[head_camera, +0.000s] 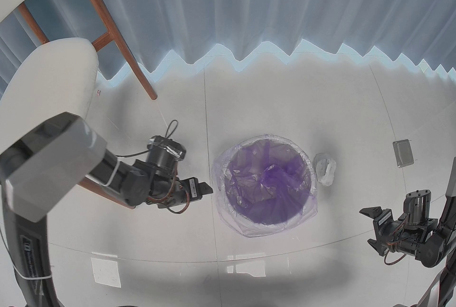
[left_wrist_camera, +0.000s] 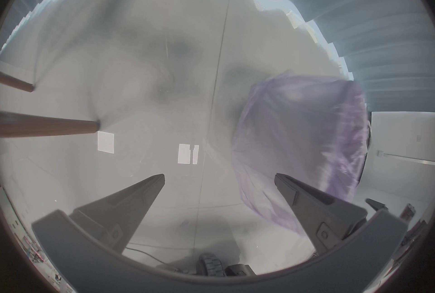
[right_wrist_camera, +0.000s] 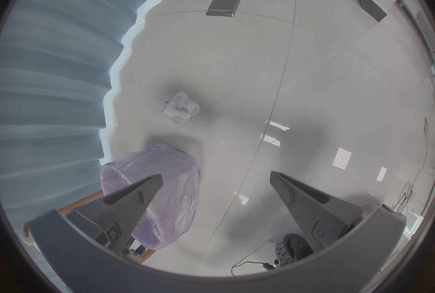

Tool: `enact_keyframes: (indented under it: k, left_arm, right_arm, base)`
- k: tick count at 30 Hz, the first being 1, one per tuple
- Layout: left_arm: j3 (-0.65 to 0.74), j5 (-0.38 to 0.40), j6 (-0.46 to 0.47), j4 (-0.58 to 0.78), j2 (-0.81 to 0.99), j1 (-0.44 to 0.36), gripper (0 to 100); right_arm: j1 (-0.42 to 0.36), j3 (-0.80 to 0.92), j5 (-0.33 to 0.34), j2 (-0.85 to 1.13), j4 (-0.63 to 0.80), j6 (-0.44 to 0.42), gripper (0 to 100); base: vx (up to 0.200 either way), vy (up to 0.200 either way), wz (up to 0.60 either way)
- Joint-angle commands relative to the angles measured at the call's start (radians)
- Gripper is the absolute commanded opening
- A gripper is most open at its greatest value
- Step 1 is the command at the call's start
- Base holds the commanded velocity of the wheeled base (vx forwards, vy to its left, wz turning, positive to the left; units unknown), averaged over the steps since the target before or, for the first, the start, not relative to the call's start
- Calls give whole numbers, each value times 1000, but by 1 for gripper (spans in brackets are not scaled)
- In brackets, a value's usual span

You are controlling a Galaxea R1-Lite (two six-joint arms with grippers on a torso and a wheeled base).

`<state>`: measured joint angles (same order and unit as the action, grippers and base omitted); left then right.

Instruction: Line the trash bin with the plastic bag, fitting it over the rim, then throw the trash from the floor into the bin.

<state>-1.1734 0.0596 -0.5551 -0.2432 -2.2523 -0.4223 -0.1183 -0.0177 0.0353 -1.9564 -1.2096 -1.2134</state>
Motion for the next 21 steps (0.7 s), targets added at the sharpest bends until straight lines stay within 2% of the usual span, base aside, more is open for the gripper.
enact_keyframes:
  k: [1,2,3,6,10,13,17,21]
  left_arm:
    - [451,11,-6,-105,525,71,100]
    - [535,11,-9,-166,614,111,100]
    - [535,11,-9,-166,614,111,100]
    - [672,3,-42,-246,720,174,100]
    - [775,0,-52,-340,817,228,100]
    - [837,0,-52,-389,884,267,100]
    - [930,6,-55,-438,994,292,100]
    - [999,9,-69,-438,1077,286,100]
  right_arm:
    - [-3,18,-40,-1,-4,45,100]
    - [-3,15,-69,-6,-4,68,100]
    - [-3,15,-69,-6,-4,68,100]
    - [-7,12,-86,-4,-5,92,100]
    - [-9,5,-95,2,-5,103,100]
    - [-9,2,-117,2,-5,141,100]
    - [-14,-2,-120,22,-47,219,100]
    - [-78,-4,-118,2,-74,252,100]
  base:
    - [0,0,0]
    - [0,0,0]
    - [0,0,0]
    - [0,0,0]
    - [0,0,0]
    - [0,0,0]
    - [0,0,0]
    - [0,0,0]
